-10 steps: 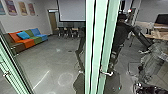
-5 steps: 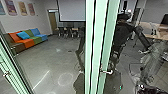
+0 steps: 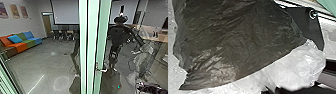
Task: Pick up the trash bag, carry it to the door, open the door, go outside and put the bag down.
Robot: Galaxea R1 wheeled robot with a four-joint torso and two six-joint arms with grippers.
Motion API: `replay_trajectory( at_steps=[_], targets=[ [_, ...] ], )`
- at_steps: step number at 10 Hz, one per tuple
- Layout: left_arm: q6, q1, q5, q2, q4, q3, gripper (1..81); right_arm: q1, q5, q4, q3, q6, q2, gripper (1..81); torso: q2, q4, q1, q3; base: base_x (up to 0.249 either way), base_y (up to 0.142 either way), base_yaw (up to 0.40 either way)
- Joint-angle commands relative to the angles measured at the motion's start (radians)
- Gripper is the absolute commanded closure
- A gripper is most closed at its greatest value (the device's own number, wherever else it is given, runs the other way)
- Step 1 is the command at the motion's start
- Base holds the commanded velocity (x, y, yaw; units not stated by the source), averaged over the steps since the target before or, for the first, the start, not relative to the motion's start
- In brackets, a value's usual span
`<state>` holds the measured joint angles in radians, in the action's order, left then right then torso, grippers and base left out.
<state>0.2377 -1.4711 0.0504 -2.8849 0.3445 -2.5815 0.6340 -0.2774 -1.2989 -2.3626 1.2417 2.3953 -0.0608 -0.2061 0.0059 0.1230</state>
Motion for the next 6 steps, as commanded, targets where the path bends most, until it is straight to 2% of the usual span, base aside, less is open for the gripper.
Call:
replay_trajectory(
  at_steps=[1,3,6],
  targets=[
    [0.003,0.047,0.068,0.013,0.01,0.001,81.1,-0.28,-0.072,-0.174,-0.087,-0.053,-0.075,1.0,0.0,-0.047,0.0,0.0,0.0,0.0,0.0],
    [0.003,0.045,0.068,0.013,0.01,0.004,81.1,-0.285,-0.075,-0.174,-0.078,-0.053,-0.084,1.0,0.0,-0.065,0.0,-0.003,0.0,0.0,0.0],
    [0.003,0.047,0.069,0.01,0.01,0.006,81.1,-0.302,-0.086,-0.174,-0.001,-0.05,-0.121,1.0,0.0,-0.099,0.0,-0.004,0.0,0.0,0.0]
  ],
)
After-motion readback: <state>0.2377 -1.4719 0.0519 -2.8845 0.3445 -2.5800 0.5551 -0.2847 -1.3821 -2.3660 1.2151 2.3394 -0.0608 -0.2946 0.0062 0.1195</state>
